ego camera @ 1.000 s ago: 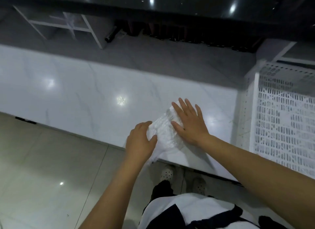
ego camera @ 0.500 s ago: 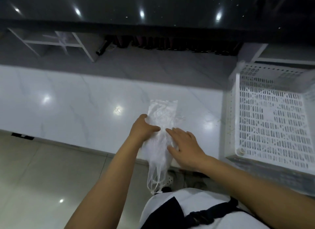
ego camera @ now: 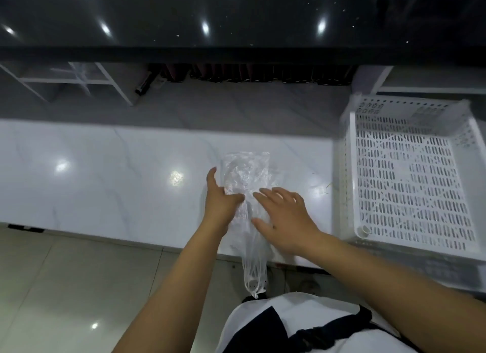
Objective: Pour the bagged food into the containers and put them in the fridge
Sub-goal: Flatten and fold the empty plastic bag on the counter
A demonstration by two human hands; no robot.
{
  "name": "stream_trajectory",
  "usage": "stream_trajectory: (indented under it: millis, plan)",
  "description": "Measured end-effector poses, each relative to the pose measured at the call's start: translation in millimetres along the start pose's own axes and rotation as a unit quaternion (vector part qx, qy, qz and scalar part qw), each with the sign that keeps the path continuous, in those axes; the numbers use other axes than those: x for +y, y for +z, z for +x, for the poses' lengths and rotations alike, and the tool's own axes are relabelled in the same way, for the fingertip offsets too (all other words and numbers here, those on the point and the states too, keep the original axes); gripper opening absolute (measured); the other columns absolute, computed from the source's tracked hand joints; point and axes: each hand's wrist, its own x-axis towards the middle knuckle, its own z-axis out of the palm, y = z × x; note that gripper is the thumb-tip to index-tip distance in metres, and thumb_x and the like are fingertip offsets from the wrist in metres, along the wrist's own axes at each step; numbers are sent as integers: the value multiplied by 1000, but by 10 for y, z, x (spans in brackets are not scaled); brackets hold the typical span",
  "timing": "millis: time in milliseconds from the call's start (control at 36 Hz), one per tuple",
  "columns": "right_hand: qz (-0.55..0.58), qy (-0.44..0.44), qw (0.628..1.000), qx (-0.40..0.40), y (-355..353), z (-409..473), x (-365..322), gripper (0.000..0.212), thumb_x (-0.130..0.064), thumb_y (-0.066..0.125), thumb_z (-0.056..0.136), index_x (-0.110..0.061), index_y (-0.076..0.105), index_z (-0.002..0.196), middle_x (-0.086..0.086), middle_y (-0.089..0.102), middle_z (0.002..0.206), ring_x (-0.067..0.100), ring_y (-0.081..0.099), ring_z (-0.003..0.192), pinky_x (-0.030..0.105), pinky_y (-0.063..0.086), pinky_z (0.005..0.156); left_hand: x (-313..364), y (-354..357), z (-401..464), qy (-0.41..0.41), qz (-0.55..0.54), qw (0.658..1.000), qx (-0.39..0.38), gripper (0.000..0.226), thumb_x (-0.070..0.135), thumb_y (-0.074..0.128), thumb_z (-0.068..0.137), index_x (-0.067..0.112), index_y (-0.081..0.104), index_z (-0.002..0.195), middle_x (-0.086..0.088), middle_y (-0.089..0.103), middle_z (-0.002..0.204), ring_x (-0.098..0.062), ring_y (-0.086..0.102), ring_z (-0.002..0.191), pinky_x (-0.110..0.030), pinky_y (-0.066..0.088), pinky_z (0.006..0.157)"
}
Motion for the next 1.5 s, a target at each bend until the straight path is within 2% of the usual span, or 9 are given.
stream_trajectory:
  millis: [167, 444, 639, 833, 972, 1083, 1278, 1389, 1500]
  plan:
    - [-114, 39, 992, -21, 179, -22, -145, 62, -54, 24, 101, -26, 15, 156, 5, 13, 165, 27, 9, 150, 55, 0, 117, 9, 110, 65, -112, -143, 982, 61, 57, -4, 69, 83, 5, 52, 137, -11, 63, 128, -29, 65, 109, -43, 55, 95]
    - [-67, -7, 997, -26, 313, 157, -21, 60, -31, 28, 104, -23, 5, 159, 0, 1, 168, 20, -5, 153, 48, -8, 121, 32, 208, 5, -160, -273, 946, 70, 17, 2, 70, 86, 7, 59, 97, -12, 65, 91, -23, 65, 76, -27, 56, 62]
    - [-116, -55, 991, -29, 474, 107, 324, 58, -51, 8, 103, -37, -4, 158, -9, -10, 166, 13, -20, 151, 48, -13, 120, 147, -39, 136, -56, -179, 979, 86, 20, 7, 71, 87, 12, 71, 106, -13, 75, 104, -32, 72, 98, -45, 60, 87]
    - [143, -32, 989, -18, 311, 232, 334, 44, -30, 33, 106, -26, 39, 150, -7, 28, 161, 11, 11, 152, 35, -6, 121, 84, 125, -209, 268, 159, 950, 19, 27, 5, 56, 96, 23, 75, 101, 25, 70, 99, 7, 62, 93, -5, 45, 80]
    - [624, 158, 756, 118, 18, 134, 263, 33, 1, 42, 98, -16, 70, 92, -4, 74, 85, 12, 68, 84, 31, 51, 81, -260, 289, -321, 425, 325, 844, -14, 56, -22, 56, 76, 6, 70, 122, -12, 64, 132, -30, 56, 128, -36, 37, 112]
    - [745, 257, 594, 161, -89, 100, 306, 26, -23, 49, 99, -17, 66, 119, 6, 71, 114, 25, 66, 106, 39, 53, 94, -442, 371, -331, 436, 384, 809, -83, 52, -15, 59, 79, 7, 67, 126, -15, 60, 137, -38, 50, 134, -54, 36, 113]
    - [219, 75, 950, 210, -97, -73, 290, 52, -40, 33, 103, -30, 30, 154, -9, 14, 165, 6, 0, 152, 33, 2, 122, -659, 384, -347, 367, 494, 760, -211, 68, 52, 31, 98, 24, 20, 158, -1, 9, 167, -16, -4, 154, -44, 0, 125]
    - [14, 61, 996, 68, 169, -42, 361, 60, -49, 9, 103, -27, 5, 159, -7, -4, 167, 10, -16, 151, 38, -11, 122, -524, 332, -342, 331, 343, 860, -180, 52, 29, 34, 99, 13, 47, 147, -5, 41, 156, -17, 26, 149, -43, 20, 123]
    - [-103, 78, 992, 3, 447, -102, 520, 64, -51, 4, 102, -23, -15, 156, -4, -16, 166, 14, -25, 149, 44, -15, 121, -564, 245, -228, 341, 470, 811, -67, 57, 13, 43, 101, 16, 28, 156, -3, 17, 166, -26, 3, 154, -42, 13, 125]
